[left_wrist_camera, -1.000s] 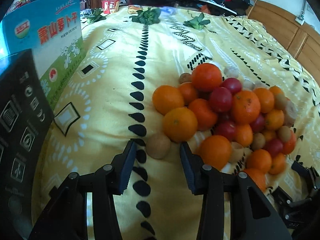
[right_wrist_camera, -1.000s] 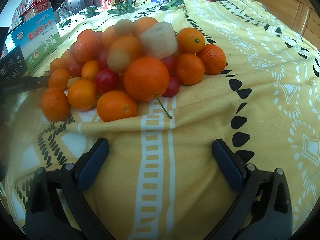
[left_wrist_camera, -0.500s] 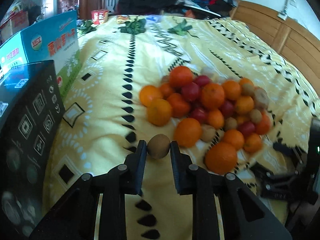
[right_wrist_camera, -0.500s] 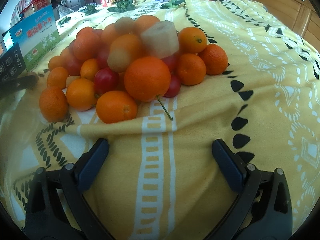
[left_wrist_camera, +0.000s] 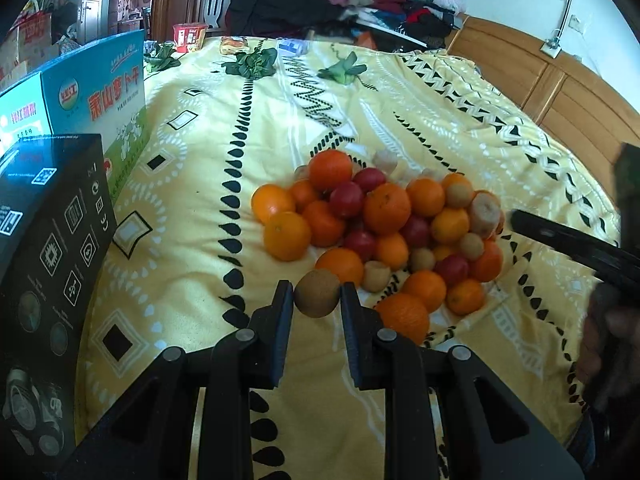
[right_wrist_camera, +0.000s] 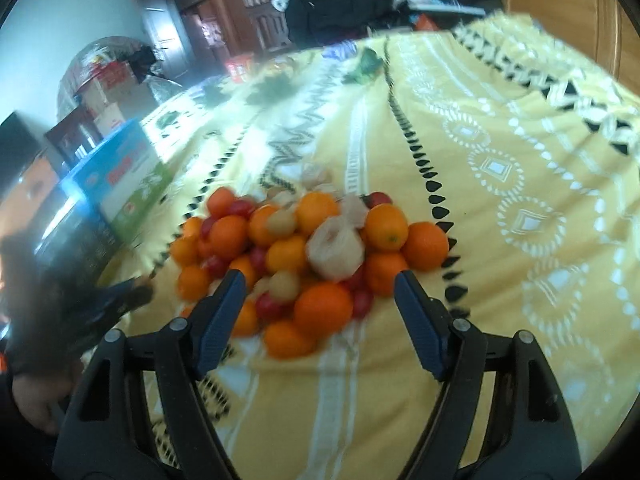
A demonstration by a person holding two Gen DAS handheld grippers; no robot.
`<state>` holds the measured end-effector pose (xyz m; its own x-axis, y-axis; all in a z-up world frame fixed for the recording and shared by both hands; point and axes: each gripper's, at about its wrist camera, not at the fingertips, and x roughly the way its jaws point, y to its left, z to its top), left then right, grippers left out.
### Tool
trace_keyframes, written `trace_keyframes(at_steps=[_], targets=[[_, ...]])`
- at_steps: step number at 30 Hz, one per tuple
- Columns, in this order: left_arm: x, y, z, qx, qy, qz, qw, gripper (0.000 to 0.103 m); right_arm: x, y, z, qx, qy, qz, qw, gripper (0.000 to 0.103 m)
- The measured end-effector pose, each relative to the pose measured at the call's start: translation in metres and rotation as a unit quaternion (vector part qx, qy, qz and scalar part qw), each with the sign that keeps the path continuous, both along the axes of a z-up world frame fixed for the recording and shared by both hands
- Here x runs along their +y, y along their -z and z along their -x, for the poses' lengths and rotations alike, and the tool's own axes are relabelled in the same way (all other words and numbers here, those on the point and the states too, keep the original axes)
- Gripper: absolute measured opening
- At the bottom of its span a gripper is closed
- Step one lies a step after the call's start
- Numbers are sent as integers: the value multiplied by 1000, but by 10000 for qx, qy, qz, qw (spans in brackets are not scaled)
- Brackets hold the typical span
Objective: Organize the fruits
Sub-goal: 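Grasp the white fruit chunk from the pile with the right gripper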
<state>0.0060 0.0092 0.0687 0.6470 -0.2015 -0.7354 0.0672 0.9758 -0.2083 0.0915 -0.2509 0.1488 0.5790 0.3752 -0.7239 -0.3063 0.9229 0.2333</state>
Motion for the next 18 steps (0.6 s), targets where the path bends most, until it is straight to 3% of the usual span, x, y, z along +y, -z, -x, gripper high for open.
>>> trace_keyframes(at_steps=[4,6,10,12,18], targets=[[-3,-4,0,-52,96,-5,9999,24,10,11,-13,28,-285,318,9991,59],[-5,-5,-1,-59,121,19,9999,24,16,16,-16,77,-434,407,9982,48],[-7,-6,-3,-46,157,82,9998,24,19,24,-19,130,-520,544,9971,43],[-7,-11,-1,-93,166,96,9998,24,16,26,-20,167,-490,545,9972,35],[4,-35,7,-361,27,153,9992,24,16,-3,0,-267,-503,432,9974,35]])
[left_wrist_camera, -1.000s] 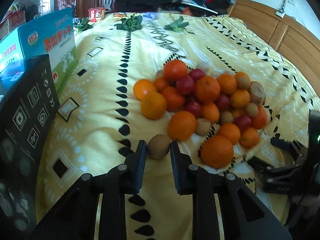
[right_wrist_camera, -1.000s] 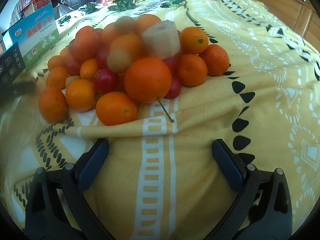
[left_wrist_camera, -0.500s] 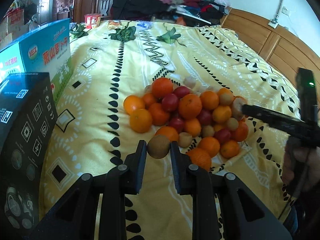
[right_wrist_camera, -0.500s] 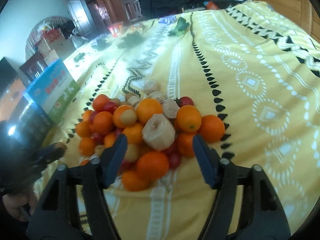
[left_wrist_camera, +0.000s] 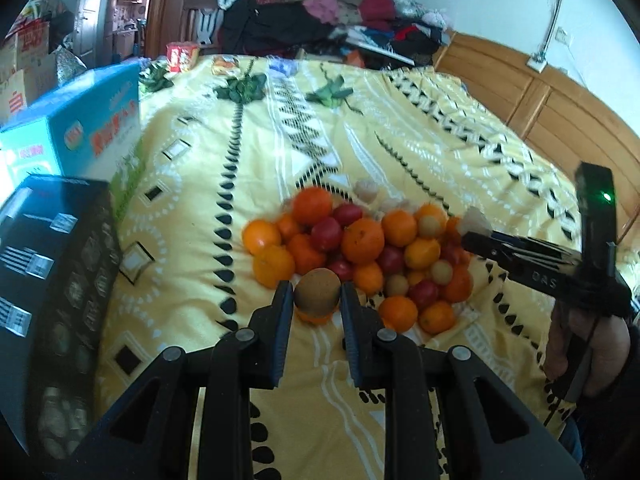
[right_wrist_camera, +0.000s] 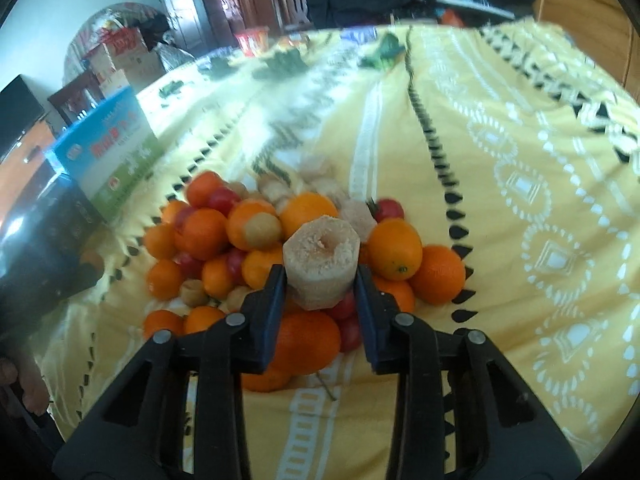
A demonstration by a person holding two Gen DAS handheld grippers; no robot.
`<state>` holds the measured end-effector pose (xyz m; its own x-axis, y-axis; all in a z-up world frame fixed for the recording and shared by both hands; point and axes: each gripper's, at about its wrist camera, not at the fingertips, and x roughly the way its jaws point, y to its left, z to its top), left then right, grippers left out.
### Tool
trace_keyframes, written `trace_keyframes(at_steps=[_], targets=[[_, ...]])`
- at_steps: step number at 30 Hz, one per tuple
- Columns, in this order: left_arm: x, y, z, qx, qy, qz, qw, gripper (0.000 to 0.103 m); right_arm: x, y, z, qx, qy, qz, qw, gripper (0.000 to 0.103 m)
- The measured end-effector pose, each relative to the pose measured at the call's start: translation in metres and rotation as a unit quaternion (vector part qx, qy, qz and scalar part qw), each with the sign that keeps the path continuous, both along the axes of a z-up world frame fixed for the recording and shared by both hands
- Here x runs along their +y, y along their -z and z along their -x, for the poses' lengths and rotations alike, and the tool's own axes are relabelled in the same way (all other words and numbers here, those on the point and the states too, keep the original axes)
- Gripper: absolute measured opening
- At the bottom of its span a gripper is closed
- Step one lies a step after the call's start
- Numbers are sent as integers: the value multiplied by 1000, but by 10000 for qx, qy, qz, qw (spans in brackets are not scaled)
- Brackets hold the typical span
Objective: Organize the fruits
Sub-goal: 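Grasp the white fruit chunk from the pile with the right gripper, then carry the kiwi and white chunk to the steel bowl and open both grippers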
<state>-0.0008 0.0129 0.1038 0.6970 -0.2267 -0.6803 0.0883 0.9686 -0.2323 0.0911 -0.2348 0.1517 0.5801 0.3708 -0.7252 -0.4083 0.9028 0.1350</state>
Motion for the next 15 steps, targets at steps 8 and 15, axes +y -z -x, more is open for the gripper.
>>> trace_keyframes(at_steps=[8,15], targets=[[53,-76,36,-842,-611,-4,9946,24,49,-72,31,-677,-623,-222,9955,35],[151,-143,101,-1502,-1862,-296,9705,24,155,-137,49,-1027,-1781,-691,9762,35]])
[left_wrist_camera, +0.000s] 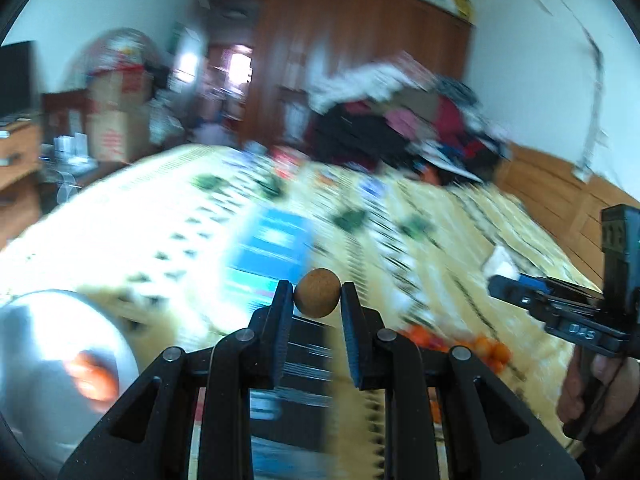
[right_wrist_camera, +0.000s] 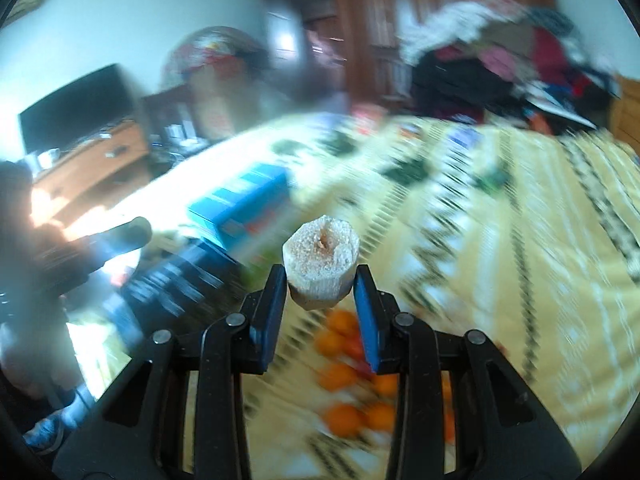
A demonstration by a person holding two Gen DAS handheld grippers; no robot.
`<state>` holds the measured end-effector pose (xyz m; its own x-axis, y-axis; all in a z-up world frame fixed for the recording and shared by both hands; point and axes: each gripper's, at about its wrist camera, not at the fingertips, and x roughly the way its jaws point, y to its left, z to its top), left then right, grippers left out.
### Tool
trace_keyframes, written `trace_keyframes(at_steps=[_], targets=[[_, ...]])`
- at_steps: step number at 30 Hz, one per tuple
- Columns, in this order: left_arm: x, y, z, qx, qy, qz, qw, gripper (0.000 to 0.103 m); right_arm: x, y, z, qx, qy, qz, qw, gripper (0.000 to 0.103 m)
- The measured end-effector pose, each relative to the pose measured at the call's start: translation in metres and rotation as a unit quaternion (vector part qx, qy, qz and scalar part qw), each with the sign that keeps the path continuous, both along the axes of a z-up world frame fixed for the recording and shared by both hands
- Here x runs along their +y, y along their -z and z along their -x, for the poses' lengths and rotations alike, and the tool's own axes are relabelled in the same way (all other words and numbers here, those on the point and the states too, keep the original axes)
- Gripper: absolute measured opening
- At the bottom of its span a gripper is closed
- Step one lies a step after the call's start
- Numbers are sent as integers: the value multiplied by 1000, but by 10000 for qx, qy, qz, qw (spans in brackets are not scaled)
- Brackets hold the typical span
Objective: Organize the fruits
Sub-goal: 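Carry the kiwi and white chunk to the steel bowl and open both grippers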
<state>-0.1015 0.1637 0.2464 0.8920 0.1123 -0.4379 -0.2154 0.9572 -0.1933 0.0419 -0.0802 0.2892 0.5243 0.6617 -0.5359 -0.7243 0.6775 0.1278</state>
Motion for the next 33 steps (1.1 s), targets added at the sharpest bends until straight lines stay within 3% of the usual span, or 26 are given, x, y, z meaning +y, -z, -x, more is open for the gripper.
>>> trace_keyframes(at_steps=[6,12,18,26,33], targets=[[99,-19,79,-99,-1400,-179,9899,24,111,-28,27,61,-1163,-324,9927,35],[166,6,131,167,-2321,15,9725,24,200,-16,53,337,-2042,-201,9781,35],[194,40,148,431,-2477,318,9674,24,253,8,82,579,-2471,236,9670,35],[212,73,152,905,-2471,773,9617,24,283,29,102,901,-2616,764,9579,35],[219,94,144,1294,-2398,940,9576,24,301,58,119,1251,-2735,1140,9469,35]])
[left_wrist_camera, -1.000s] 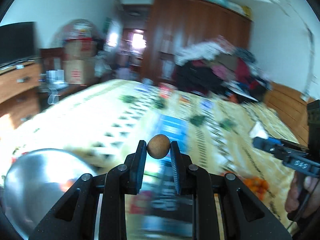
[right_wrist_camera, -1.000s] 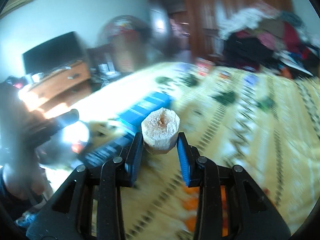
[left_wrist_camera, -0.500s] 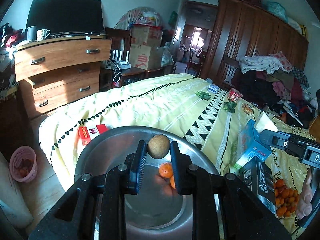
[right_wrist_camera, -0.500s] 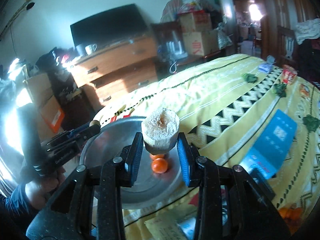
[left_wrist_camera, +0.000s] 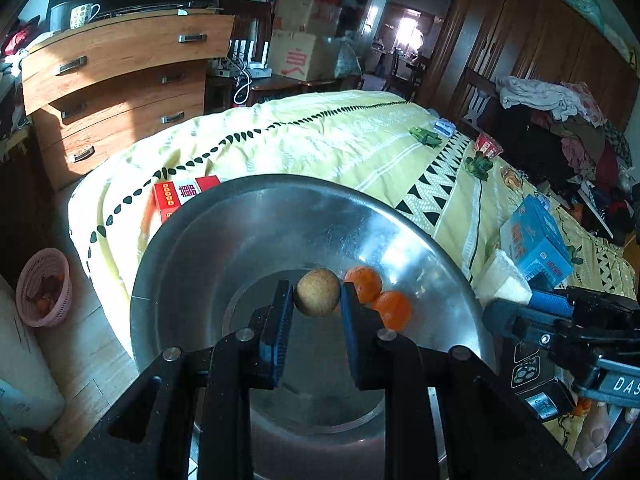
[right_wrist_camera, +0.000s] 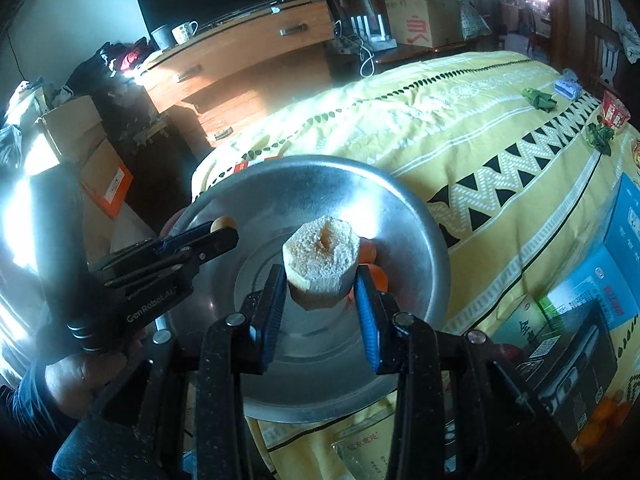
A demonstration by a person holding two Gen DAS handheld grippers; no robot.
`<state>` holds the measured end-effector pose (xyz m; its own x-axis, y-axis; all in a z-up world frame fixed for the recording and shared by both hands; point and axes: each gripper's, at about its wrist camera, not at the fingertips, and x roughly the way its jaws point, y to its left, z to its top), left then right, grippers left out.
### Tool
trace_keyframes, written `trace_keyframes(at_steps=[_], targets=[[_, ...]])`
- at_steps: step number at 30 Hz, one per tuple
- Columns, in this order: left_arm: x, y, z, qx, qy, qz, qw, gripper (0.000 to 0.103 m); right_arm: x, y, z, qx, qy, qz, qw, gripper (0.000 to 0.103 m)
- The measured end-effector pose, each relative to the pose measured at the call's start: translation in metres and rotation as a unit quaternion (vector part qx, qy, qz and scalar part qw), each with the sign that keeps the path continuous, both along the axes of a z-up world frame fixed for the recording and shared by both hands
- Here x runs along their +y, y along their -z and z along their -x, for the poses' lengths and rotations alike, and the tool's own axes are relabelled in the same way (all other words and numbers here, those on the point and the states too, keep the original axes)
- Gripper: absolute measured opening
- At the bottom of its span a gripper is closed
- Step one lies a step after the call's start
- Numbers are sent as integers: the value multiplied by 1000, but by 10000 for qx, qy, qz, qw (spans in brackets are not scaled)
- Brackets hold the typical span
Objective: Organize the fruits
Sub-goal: 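Carry the kiwi and white chunk to the steel bowl and open both grippers, then move both grippers back over the fruit pile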
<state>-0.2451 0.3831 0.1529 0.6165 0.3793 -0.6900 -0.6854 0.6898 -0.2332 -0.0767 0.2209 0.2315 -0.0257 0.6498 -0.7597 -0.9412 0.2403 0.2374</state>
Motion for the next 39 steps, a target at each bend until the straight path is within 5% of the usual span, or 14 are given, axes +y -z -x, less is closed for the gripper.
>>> trace_keyframes(at_steps=[14,24,28,31,36,39], targets=[[5,13,-5,316,-27,49,9995,25,9,26,3,257,-6,374,9990,36],[-2,5,-5,545,-334,-452,9969,63,-3,19,4,64,103,273,9996,45],[-13,-8,-7,630,-528,-945,9921,75,-26,-1,9,-227,259,-29,9994,47],[-25,-22,-10,543,-482,-1207,9900,76,-55,-20,18,-457,371,-363,9976,50],[-50,-43,-22,400,-290,-1473,9878,76,-115,-36,30,-735,717,-779,9917,71],[-71,-52,-31,248,-67,-1534,9878,76,-159,-34,27,-665,1126,-845,9878,71]])
